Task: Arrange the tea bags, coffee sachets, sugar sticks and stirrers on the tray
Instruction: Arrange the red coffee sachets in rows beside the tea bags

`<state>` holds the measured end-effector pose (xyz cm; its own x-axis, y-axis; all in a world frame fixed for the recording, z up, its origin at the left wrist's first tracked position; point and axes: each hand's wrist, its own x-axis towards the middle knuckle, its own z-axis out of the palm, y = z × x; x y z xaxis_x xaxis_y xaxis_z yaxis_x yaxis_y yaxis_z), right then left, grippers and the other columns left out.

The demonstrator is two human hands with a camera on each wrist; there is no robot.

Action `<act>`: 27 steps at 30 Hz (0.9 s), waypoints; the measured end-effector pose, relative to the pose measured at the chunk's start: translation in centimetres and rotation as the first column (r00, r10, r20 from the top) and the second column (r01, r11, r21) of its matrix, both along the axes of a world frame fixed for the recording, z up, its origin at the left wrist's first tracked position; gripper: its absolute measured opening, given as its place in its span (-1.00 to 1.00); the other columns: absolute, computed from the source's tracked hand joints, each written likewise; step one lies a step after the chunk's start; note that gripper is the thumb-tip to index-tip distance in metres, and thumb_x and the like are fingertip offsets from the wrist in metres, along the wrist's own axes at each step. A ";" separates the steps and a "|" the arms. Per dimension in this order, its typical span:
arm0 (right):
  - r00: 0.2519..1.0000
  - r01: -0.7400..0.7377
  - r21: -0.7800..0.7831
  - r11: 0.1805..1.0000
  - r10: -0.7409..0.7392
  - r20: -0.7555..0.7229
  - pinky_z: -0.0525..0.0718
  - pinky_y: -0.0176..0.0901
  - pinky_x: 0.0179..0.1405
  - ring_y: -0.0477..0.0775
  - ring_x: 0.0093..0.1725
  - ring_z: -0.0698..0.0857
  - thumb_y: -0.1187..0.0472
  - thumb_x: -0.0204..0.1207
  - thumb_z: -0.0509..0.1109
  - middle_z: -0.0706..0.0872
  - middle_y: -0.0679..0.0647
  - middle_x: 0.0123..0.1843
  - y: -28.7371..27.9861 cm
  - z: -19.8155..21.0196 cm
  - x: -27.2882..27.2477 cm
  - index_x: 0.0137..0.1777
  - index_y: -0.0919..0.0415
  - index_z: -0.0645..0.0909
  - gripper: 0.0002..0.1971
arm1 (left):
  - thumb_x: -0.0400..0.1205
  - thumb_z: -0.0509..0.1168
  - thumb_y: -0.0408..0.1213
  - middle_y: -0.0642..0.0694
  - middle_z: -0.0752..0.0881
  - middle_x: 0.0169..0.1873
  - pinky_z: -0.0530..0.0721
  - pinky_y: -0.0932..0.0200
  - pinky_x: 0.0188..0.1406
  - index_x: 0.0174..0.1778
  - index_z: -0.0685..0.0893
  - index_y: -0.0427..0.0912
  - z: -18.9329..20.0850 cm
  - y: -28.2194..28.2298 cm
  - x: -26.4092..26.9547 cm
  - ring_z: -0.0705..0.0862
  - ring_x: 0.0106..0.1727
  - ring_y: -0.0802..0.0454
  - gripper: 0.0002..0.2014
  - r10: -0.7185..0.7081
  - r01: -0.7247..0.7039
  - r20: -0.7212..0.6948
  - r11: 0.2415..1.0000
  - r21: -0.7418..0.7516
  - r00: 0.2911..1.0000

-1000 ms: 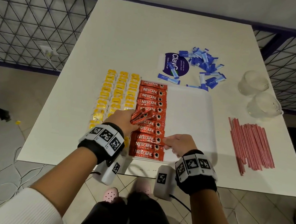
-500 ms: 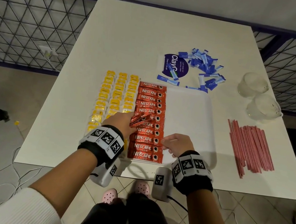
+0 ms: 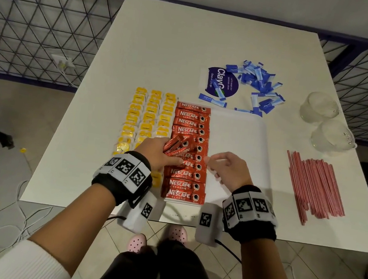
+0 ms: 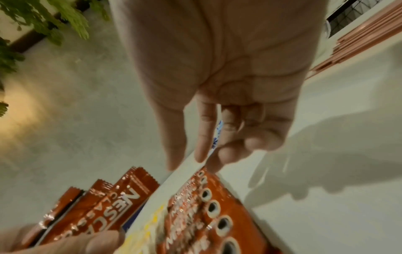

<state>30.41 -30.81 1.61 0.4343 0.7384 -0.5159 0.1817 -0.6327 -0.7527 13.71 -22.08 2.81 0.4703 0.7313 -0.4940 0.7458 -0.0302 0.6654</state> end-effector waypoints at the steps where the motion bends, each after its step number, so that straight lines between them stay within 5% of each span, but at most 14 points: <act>1: 0.999 -0.005 0.054 0.999 0.007 -0.047 0.53 -0.16 -0.20 -0.06 -0.26 0.60 0.01 0.41 0.49 0.67 0.01 -0.14 0.1 0.6 -0.2 -0.03 0.05 0.59 -0.77 | 0.50 0.43 -0.08 0.00 0.72 -0.14 0.60 0.33 -0.33 0.18 0.60 -0.11 0.3 -0.1 0.0 0.65 -0.24 0.08 -0.63 -0.002 0.004 0.042 0.999 -0.052 0.999; 6: 0.980 -0.031 0.190 0.981 0.067 -0.187 0.63 -0.14 -0.16 0.01 -0.12 0.68 0.05 0.42 0.48 0.67 0.04 0.02 0.6 2.3 -1.4 0.19 -0.01 0.55 -0.65 | 0.54 0.38 -0.11 0.12 0.63 -0.68 0.51 0.40 -0.60 -0.25 0.57 -0.04 2.2 -1.0 0.6 0.50 -0.67 0.27 -0.85 -0.063 0.112 0.210 0.967 -0.229 0.976; 9: 0.981 -0.006 0.214 0.977 0.048 -0.190 0.63 -0.04 -0.14 0.01 -0.32 0.63 0.10 0.45 0.46 0.71 0.06 -0.19 0.6 2.3 -1.5 0.09 0.12 0.60 -0.74 | 0.61 0.28 -0.10 0.12 0.65 -0.67 0.43 0.43 -0.73 -0.24 0.56 -0.07 3.0 -1.3 0.7 0.49 -0.72 0.27 -0.84 -0.029 0.109 0.272 0.953 -0.282 0.962; 13: 0.974 0.099 0.243 0.965 -0.044 -0.222 0.63 -0.22 -0.39 -0.06 -0.53 0.59 0.19 0.44 0.48 0.67 0.01 -0.50 0.2 2.1 -1.1 -0.10 0.19 0.63 -0.89 | 0.65 0.21 -0.10 0.08 0.65 -0.70 0.39 0.42 -0.74 -0.20 0.56 -0.13 3.5 -1.2 -0.1 0.46 -0.77 0.25 -0.80 0.066 0.041 0.278 0.932 -0.361 0.958; 19: 0.946 0.193 0.248 0.949 -0.112 -0.306 0.63 -0.34 -0.52 -0.09 -0.55 0.62 0.26 0.42 0.49 0.70 0.12 -0.39 -0.3 2.2 -1.1 -0.16 0.29 0.62 -0.88 | 0.52 0.41 -0.13 -0.01 0.51 -0.74 0.34 0.36 -0.73 -0.27 0.60 -0.16 2.3 -0.7 -1.5 0.37 -0.78 0.16 -0.80 0.249 -0.134 0.276 0.916 -0.377 0.928; 24: 0.973 -0.034 0.162 0.986 0.069 -0.218 0.67 -0.07 -0.15 0.12 -0.21 0.70 0.15 0.37 0.53 0.78 0.13 -0.16 -0.6 2.2 -1.6 -0.21 0.15 0.62 -0.86 | 0.50 0.43 -0.09 0.03 0.43 -0.79 0.35 0.35 -0.73 -0.38 0.54 -0.12 1.7 -0.3 -1.6 0.33 -0.76 0.13 -0.73 0.434 -0.316 0.338 0.882 -0.350 0.835; 27: 0.964 -0.124 0.125 0.984 0.149 -0.219 0.62 -0.11 -0.18 0.14 -0.11 0.67 0.15 0.38 0.52 0.78 0.12 -0.09 -0.6 2.2 -2.3 -0.20 0.06 0.65 -0.91 | 0.48 0.45 -0.09 0.03 0.43 -0.78 0.37 0.34 -0.70 -0.39 0.52 -0.11 1.8 -0.2 -1.3 0.34 -0.74 0.13 -0.73 0.437 -0.328 0.384 0.889 -0.319 0.813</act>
<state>28.12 -31.45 3.79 0.2067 0.8396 -0.5023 0.0771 -0.5257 -0.8472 12.38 -22.31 4.65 0.3805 0.7898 -0.4810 0.2963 0.3886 0.8725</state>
